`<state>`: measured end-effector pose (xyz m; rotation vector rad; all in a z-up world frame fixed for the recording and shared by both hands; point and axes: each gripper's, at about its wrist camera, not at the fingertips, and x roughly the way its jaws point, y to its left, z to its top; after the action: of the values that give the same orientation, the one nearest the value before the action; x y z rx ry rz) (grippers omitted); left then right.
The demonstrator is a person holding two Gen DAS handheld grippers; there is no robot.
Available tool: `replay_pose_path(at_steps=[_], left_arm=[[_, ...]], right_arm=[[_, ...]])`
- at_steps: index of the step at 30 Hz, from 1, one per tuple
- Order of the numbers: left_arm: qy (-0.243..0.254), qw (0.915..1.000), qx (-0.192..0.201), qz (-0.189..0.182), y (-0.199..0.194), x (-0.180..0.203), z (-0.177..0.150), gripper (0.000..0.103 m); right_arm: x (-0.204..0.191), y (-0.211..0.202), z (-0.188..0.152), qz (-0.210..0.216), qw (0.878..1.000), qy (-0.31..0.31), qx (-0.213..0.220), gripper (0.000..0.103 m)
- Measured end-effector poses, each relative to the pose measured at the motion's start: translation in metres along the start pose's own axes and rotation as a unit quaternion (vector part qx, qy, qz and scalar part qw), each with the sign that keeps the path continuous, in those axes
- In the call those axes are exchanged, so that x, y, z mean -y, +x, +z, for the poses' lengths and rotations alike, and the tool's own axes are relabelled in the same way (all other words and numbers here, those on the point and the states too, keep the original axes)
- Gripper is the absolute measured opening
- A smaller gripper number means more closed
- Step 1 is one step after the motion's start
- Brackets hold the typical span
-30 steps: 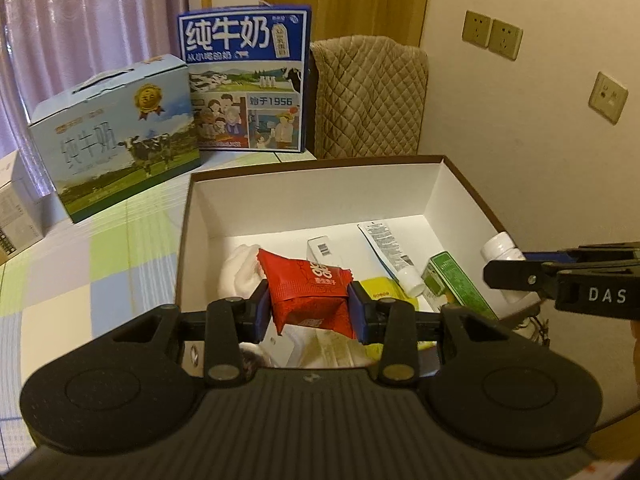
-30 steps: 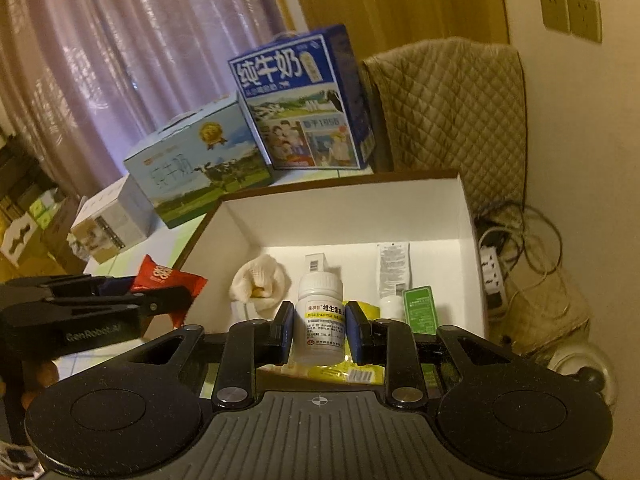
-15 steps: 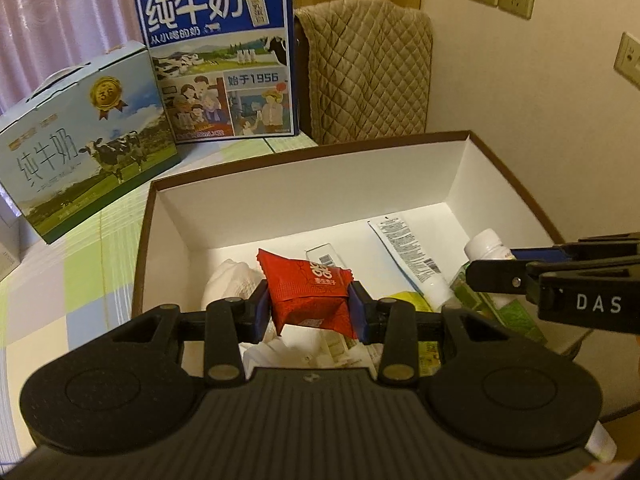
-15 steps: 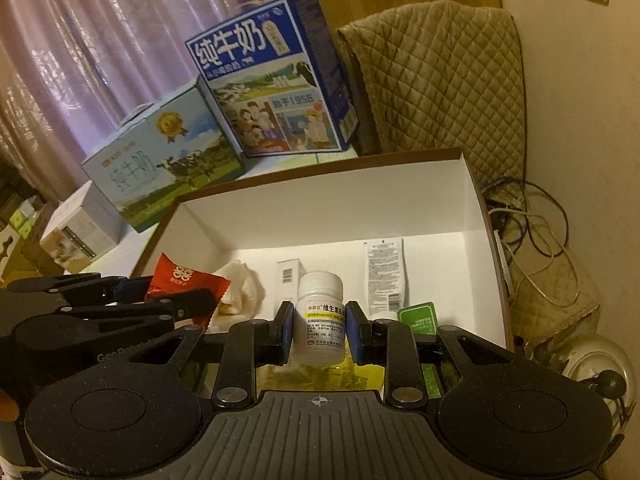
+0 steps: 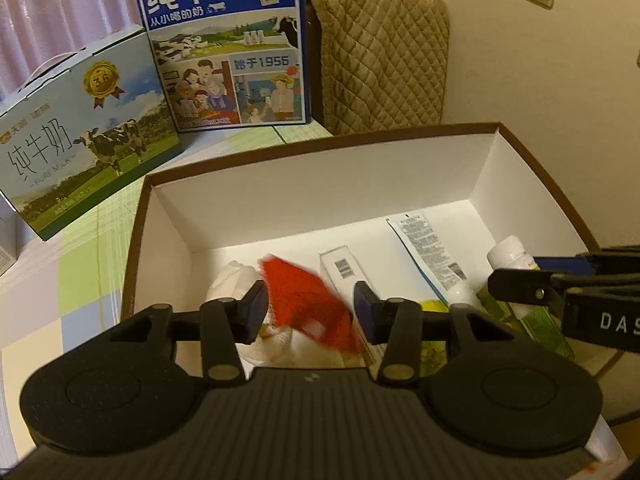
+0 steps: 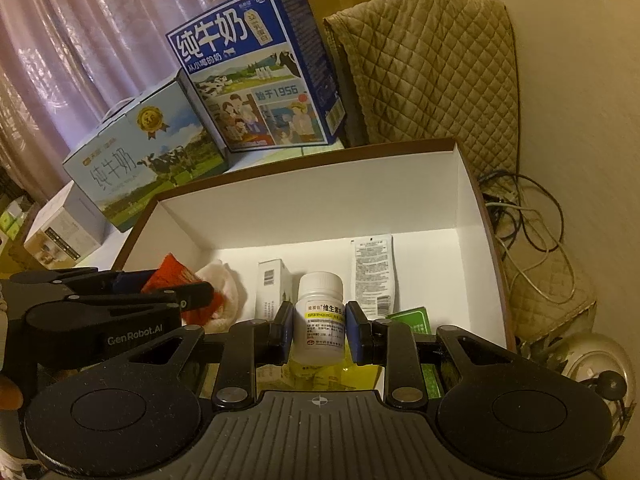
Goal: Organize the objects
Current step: 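Open the left tool to drop the red packet while the right tool releases the bottle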
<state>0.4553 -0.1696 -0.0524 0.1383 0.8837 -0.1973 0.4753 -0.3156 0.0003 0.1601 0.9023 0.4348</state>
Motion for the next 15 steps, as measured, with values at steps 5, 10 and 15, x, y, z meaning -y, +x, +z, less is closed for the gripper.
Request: replay_pose_path(at_steps=[5, 10, 15], left_arm=[[-0.011, 0.9999, 0.004, 0.007, -0.004, -0.010, 0.003, 0.058], [-0.014, 0.9998, 0.006, 0.009, -0.010, -0.019, 0.001, 0.070], [-0.019, 0.9997, 0.006, 0.011, -0.016, -0.029, -0.003, 0.074]], right_arm=[[0.001, 0.004, 0.002, 0.005, 1.000, 0.009, -0.001, 0.024], [0.004, 0.012, 0.003, 0.012, 1.000, 0.027, -0.010, 0.024], [0.000, 0.021, 0.006, 0.015, 0.999, 0.032, -0.013, 0.024]])
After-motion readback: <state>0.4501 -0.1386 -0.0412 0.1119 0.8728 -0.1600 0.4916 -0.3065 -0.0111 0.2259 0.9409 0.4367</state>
